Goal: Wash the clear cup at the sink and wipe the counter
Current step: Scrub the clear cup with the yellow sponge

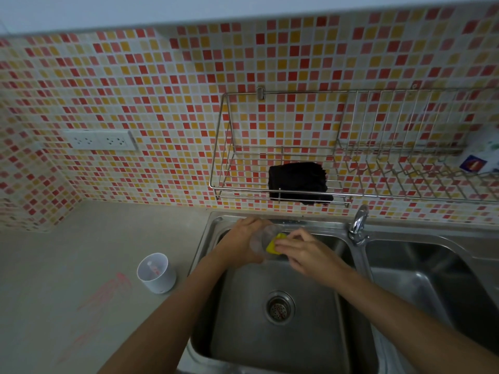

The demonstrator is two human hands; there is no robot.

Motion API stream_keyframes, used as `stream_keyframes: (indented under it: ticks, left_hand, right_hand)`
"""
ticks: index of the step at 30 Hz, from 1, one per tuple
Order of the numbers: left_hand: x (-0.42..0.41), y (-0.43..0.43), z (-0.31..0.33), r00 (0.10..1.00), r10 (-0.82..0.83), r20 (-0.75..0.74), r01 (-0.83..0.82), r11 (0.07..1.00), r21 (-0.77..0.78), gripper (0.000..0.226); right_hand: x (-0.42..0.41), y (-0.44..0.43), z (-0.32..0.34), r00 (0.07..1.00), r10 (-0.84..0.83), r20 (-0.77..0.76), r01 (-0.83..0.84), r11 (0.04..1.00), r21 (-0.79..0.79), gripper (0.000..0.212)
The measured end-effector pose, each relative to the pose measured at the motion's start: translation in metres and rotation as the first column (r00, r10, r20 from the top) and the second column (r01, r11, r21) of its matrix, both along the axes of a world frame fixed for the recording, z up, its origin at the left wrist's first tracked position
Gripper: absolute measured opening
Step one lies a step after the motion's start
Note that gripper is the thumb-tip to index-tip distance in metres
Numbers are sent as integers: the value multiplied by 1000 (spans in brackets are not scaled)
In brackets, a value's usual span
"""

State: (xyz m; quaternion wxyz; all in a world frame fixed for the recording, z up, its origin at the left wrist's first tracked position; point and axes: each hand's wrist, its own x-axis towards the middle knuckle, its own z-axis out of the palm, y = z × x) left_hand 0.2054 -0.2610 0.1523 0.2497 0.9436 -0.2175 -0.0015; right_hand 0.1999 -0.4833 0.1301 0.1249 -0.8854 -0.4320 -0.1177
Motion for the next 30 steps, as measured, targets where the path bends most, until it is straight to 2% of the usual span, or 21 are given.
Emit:
stream_keyframes:
  ticks: [4, 7, 9, 12, 14, 17, 18, 21, 23, 26, 27, 28, 30]
  left_hand:
    - [-1, -3, -1, 996, 20, -90, -25, 999, -46, 84]
    - [-4, -4, -8, 991, 56, -124, -75, 985, -157, 86]
    - [-8, -5, -10, 989, 92, -112, -116, 966, -231, 87]
    - [-10, -9, -11, 984, 177, -25, -177, 949, -260, 89]
    - [-8, -8, -13, 980, 187, 64, -169, 961, -218, 87]
    - [-7, -6, -15, 979, 137, 152, -117, 984, -132, 79]
    - [-8, -6, -15, 981, 127, 149, -110, 987, -117, 77]
    - [-6, -7, -15, 982, 110, 157, -99, 992, -74, 74]
    - [-7, -9, -12, 982, 79, 171, -75, 997, -29, 73]
    - [-11, -10, -8, 986, 59, 159, -55, 998, -30, 72]
    - [-11, -9, -9, 986, 72, 152, -66, 997, -41, 72]
    - [-12, -8, -10, 985, 96, 143, -91, 995, -39, 73]
    - [-13, -4, -14, 979, 150, 135, -155, 988, 27, 73]
  right_hand:
    - [-2, 2, 0, 1000, -6, -27, 8, 999, 53, 31]
    - [-1, 4, 7, 1000, 6, -15, -4, 996, 90, 30]
    - [0, 6, 11, 999, 2, -32, 2, 993, 117, 29]
    - [1, 13, 19, 997, -31, -74, 41, 989, 141, 26]
    - [1, 18, 25, 979, -58, -194, 83, 989, 125, 30]
    - [-1, 22, 32, 881, -73, -468, 140, 984, 108, 31]
    - [-2, 23, 31, 875, -61, -481, 131, 985, 113, 29]
    - [0, 22, 26, 933, -35, -359, 58, 997, 54, 19]
    - [2, 19, 28, 949, -99, -300, 95, 995, -31, 13]
    - [9, 15, 20, 994, -100, -42, 91, 982, -167, 24]
    - [9, 12, 16, 996, -93, -7, 90, 982, -163, 29]
    - [8, 11, 11, 993, -102, -50, 95, 986, -139, 33]
    - [-2, 16, 12, 953, -113, -280, 120, 993, 8, 34]
